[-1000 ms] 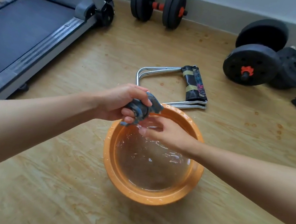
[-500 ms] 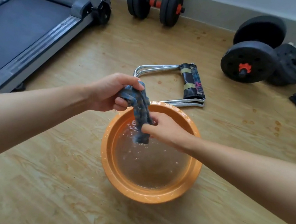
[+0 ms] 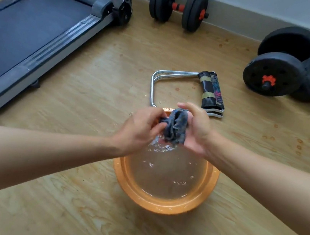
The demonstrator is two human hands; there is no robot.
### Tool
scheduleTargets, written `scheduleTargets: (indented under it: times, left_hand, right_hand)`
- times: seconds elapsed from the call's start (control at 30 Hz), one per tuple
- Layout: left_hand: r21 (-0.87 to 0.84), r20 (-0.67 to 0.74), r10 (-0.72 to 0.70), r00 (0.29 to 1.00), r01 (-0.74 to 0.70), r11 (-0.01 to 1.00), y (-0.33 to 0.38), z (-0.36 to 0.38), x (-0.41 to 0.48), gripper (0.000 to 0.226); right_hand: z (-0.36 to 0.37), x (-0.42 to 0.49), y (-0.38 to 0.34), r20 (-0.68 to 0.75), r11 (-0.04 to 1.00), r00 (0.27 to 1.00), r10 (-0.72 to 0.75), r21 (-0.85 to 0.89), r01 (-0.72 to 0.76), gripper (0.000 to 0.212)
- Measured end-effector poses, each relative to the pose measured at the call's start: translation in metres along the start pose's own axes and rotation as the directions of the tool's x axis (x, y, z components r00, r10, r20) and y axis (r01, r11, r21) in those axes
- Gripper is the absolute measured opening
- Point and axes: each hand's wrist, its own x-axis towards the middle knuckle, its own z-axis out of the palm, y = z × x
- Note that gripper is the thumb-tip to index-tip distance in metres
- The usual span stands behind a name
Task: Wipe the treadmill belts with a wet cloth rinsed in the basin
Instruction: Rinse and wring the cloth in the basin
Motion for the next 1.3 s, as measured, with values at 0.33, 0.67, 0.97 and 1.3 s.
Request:
scheduleTargets:
  times: [0.33, 0.67, 0.97, 1.3]
  left_hand:
    - [0.292, 0.072, 0.325, 0.943, -0.332, 0.897, -0.008, -0.008, -0.006, 0.027]
    - [0.195, 0.086, -0.037, 0.996, 0.020, 0.981, -0.021, -0.018, 0.009, 0.010]
    - [0.166, 0.141, -0.031, 0.989, 0.008, 0.986, -0.019, -0.013, 0.009, 0.010]
    - [0.158, 0.171, -0.050, 0.984, 0.022, 0.987, -0.015, -0.009, 0.010, 0.011]
  right_hand:
    - [-0.004, 0.008, 0.009, -0.291, 0.988, 0.946, 0.140, -0.022, -0.153, 0.015]
    - [0.007, 0.007, 0.018, -0.358, 0.967, 0.934, -0.002, -0.239, -0.090, 0.053]
    - [0.011, 0.003, 0.026, -0.206, 0.905, 0.968, -0.144, -0.423, 0.045, 0.038]
    - [0.004, 0.010, 0.010, -0.195, 0.991, 0.980, 0.032, -0.124, -0.057, 0.030]
